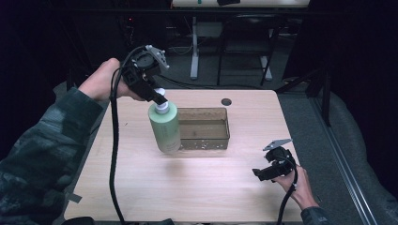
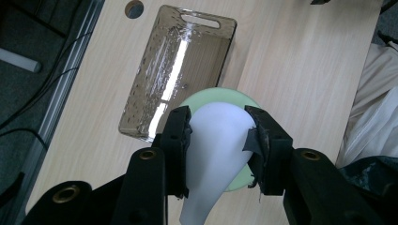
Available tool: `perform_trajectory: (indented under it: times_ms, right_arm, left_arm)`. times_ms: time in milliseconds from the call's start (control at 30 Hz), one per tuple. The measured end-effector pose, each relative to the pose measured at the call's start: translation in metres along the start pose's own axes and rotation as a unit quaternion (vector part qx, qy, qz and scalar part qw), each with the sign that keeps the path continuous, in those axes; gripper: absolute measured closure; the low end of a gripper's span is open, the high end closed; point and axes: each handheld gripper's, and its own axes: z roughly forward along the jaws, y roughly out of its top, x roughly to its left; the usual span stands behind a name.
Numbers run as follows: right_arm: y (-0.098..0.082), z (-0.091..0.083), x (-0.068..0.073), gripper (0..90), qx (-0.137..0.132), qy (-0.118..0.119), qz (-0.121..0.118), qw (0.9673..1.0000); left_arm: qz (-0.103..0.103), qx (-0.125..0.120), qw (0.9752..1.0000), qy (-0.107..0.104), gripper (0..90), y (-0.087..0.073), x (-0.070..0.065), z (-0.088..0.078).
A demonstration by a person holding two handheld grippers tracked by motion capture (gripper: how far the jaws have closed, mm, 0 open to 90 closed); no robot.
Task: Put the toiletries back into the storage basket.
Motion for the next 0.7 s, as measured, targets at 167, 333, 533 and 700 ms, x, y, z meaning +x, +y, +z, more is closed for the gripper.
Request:
perform_trajectory:
  times_ms: [167, 333, 533, 700]
  right_arm:
    - [0.000, 0.001, 0.000, 4.9, 0.002, 0.000, 0.002, 1.0000]
    - [0.000, 0.001, 0.000, 5.1, 0.003, -0.003, -0.002, 1.0000]
    - [-0.001, 0.001, 0.000, 5.3, 0.004, -0.002, 0.002, 1.0000]
    - [-0.001, 0.001, 0.000, 5.4, 0.004, -0.002, 0.001, 1.0000]
  left_arm:
    - [-0.001, 0.001, 1.0000, 0.002, 62.5, 0.003, 0.003, -0.003]
    - [-0.005, 0.003, 1.0000, 0.006, 62.5, 0.005, 0.005, -0.005]
    - [-0.009, 0.002, 0.9999, 0.013, 62.5, 0.008, 0.009, -0.008]
    - [-0.009, 0.006, 0.9998, 0.015, 62.5, 0.012, 0.013, -0.009]
